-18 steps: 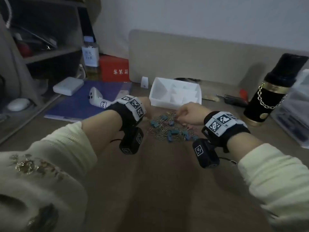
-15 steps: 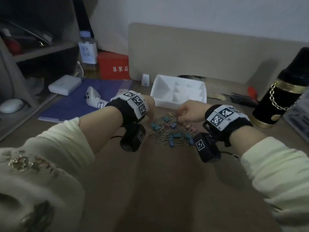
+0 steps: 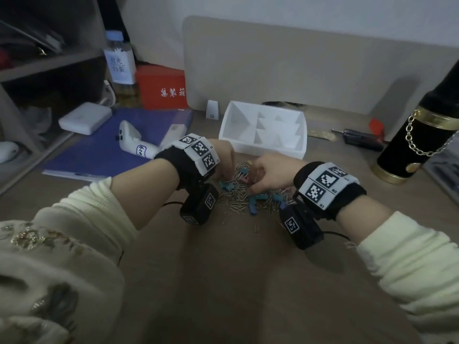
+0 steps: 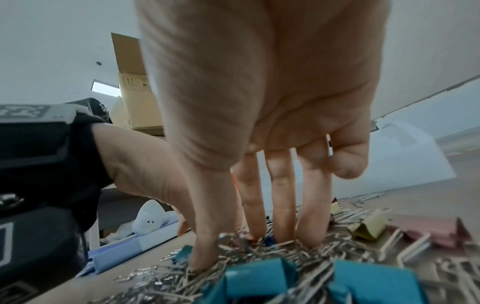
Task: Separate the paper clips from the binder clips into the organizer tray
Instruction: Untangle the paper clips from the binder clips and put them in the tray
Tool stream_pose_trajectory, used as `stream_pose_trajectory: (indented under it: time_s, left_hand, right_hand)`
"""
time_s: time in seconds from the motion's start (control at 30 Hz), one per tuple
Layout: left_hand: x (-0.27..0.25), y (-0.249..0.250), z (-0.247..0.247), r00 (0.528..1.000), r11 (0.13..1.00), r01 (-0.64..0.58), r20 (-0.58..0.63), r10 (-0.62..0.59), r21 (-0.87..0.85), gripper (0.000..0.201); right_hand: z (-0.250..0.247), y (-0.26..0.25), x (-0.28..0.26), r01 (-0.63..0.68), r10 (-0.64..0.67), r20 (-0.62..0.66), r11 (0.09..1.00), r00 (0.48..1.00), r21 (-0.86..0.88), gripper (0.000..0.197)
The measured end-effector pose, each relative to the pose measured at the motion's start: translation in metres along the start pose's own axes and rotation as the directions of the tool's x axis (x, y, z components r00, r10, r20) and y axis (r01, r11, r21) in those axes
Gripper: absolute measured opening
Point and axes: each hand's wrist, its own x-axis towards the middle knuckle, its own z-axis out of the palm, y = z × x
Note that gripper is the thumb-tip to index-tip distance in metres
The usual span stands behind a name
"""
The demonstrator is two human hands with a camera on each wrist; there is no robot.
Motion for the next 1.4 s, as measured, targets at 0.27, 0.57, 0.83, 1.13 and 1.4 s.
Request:
stream_pose_trajectory:
  time_s: [0.27,0.57,0.83,1.13,1.4]
  left_hand:
    - [-0.008,-0.001,0.006,0.997,0.986,-0.07,-0.028,0.067,-0.149,0.025]
    - [-0.016,-0.008,0.006,0.986,0.891,-0.089,-0.165,0.016,-0.445,0.014]
    - [-0.041,-0.01,0.011,0.918,0.57,-0.262,-0.384,-0.102,-0.779,0.021]
    - [-0.049,0.002,0.028,0.983,-0.144,-0.179,-0.169,-0.077,-0.973,0.021]
    - [-0.057,0.025,0.038,0.982,-0.519,0.126,0.033,0.184,-0.845,0.041]
  right_hand:
    - [0.01,-0.018,0.005,-0.04,0.038,-0.031,0.998,0.999,-0.053,0.045]
    - [0.012,-0.027,0.009,-0.114,0.11,-0.049,0.989,0.993,-0.091,0.021]
    - [0.006,-0.027,-0.003,-0.194,0.193,-0.134,0.981,0.972,0.008,0.015]
    - [-0.012,-0.018,-0.019,-0.049,0.242,-0.31,0.853,0.919,0.52,0.008]
    - [-0.009,-0.022,-0.023,0.152,0.228,-0.396,0.67,0.889,0.727,0.01]
